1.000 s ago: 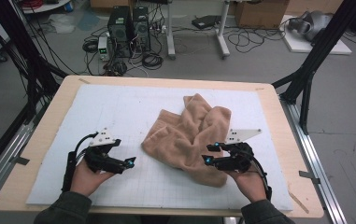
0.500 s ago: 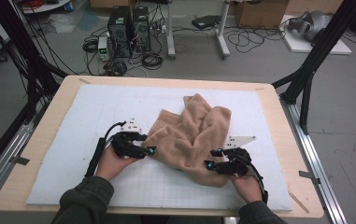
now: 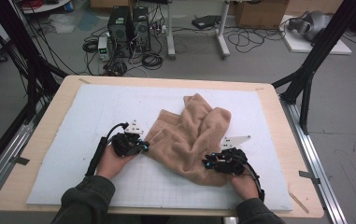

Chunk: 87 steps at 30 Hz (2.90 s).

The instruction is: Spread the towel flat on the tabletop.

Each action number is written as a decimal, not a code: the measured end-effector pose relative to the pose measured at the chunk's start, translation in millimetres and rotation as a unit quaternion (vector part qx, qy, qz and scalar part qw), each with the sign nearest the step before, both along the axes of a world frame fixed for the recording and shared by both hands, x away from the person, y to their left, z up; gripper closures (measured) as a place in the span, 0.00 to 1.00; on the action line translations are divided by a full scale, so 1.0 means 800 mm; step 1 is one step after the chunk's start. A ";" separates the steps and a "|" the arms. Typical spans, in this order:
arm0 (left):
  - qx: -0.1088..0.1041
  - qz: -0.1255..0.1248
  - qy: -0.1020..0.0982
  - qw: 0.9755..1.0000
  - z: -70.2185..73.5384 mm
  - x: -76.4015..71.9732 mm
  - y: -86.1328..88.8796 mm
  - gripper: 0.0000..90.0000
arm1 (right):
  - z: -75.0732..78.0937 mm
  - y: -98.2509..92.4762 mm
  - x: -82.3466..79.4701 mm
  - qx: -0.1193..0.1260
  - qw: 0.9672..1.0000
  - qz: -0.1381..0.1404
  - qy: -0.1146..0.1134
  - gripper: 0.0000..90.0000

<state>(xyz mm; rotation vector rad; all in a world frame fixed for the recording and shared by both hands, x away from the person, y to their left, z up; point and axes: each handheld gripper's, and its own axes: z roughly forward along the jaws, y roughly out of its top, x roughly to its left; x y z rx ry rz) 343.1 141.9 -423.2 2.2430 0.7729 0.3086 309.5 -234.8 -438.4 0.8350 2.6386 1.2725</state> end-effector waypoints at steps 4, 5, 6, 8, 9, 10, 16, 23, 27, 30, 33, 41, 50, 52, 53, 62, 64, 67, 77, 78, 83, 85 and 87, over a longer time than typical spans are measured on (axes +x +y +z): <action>-0.008 0.010 -0.019 1.000 0.010 -0.020 0.019 0.97 | 0.010 0.004 -0.007 0.002 1.000 0.002 -0.017 0.85; -0.015 0.013 -0.022 1.000 0.013 -0.028 0.027 0.97 | 0.012 0.007 -0.009 0.001 1.000 0.007 -0.022 0.86; -0.019 0.020 -0.031 0.999 0.017 -0.045 0.040 0.97 | 0.015 0.010 -0.011 0.000 1.000 0.010 -0.024 0.86; -0.029 0.028 -0.036 0.999 0.019 -0.064 0.053 0.97 | 0.019 0.017 -0.015 -0.001 0.999 0.020 -0.032 0.86; -0.038 0.033 -0.035 0.998 0.019 -0.073 0.059 0.97 | 0.021 0.020 -0.016 0.000 0.999 0.025 -0.034 0.87; -0.040 0.036 -0.035 0.998 0.019 -0.083 0.064 0.97 | 0.022 0.023 -0.018 0.001 0.999 0.028 -0.035 0.87; -0.049 0.049 -0.036 0.997 0.009 -0.128 0.086 0.97 | 0.023 0.041 -0.035 -0.002 0.998 0.054 -0.027 0.88; -0.054 0.028 -0.033 0.998 0.005 -0.153 0.090 0.95 | 0.015 0.040 -0.054 0.001 0.998 0.065 -0.010 0.87; -0.075 0.016 -0.030 0.997 0.020 -0.141 0.089 0.73 | 0.031 0.032 -0.053 0.025 0.998 0.059 -0.019 0.75; -0.079 -0.005 -0.043 0.996 0.045 -0.121 0.077 0.61 | 0.049 0.027 -0.047 0.035 0.998 0.050 -0.035 0.71; -0.080 -0.028 -0.051 0.995 0.053 -0.098 0.060 0.59 | 0.058 0.024 -0.034 0.025 0.998 0.036 -0.052 0.68; -0.072 -0.046 -0.009 0.996 0.027 -0.039 0.013 0.50 | 0.025 0.036 0.002 -0.014 0.999 0.021 -0.029 0.58; -0.024 -0.060 0.018 0.998 -0.009 -0.019 -0.008 0.84 | -0.010 0.031 0.007 -0.014 1.000 0.020 0.004 0.91; -0.021 -0.060 0.015 0.998 -0.007 -0.022 -0.007 0.91 | -0.008 0.031 0.010 -0.016 0.999 0.030 0.011 0.95; -0.028 -0.058 0.021 0.998 -0.006 -0.023 -0.004 0.92 | -0.007 0.032 0.010 -0.019 0.999 0.033 0.010 0.95; -0.051 -0.021 0.006 0.998 0.003 -0.076 0.052 0.95 | 0.006 0.048 0.002 -0.018 0.998 0.055 -0.003 0.97; -0.056 -0.017 0.007 0.998 0.002 -0.090 0.061 0.95 | 0.009 0.050 -0.003 -0.009 0.998 0.058 -0.005 0.97; -0.055 -0.015 0.005 0.998 -0.001 -0.102 0.066 0.95 | 0.013 0.049 -0.013 -0.005 0.998 0.062 -0.007 0.97; -0.071 -0.051 0.012 0.996 -0.001 -0.142 0.063 0.92 | 0.024 0.030 -0.069 0.006 0.997 0.079 -0.009 0.97; -0.082 -0.062 0.011 0.995 0.006 -0.140 0.063 0.88 | 0.026 0.027 -0.072 0.008 0.997 0.078 -0.010 0.96; -0.088 -0.075 0.000 0.993 0.026 -0.117 0.053 0.67 | 0.045 0.015 -0.064 0.028 0.998 0.061 -0.018 0.78; -0.092 -0.077 -0.010 0.993 0.035 -0.097 0.042 0.60 | 0.049 0.016 -0.050 0.020 0.998 0.045 -0.027 0.72; -0.093 -0.078 -0.016 0.992 0.038 -0.079 0.032 0.59 | 0.049 0.019 -0.038 0.009 0.999 0.031 -0.035 0.67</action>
